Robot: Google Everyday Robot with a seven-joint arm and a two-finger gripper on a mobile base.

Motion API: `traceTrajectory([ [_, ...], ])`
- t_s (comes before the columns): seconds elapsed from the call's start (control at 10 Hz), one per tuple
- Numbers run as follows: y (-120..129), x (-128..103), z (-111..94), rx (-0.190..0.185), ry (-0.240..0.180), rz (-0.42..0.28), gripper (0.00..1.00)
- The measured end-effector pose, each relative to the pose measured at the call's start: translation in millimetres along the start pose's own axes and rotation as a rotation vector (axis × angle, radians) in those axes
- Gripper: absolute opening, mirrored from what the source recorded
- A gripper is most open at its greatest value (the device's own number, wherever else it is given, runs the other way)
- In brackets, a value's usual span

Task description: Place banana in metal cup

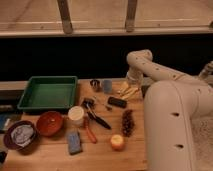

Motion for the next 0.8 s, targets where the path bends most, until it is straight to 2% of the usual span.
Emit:
traceTrajectory([
  [0.2,-0.2,4.4,5.2,-0.028,-0.012,0.071,0.75],
  [0.4,-0.1,10.4,10.9,-0.078,-0.084,0.145,0.75],
  [0.5,1.3,11.0,11.6,-0.091,-0.126,0.162,0.75],
  [0.8,6.3,3.1,12.8,-0.101,-0.192,0.171,0.75],
])
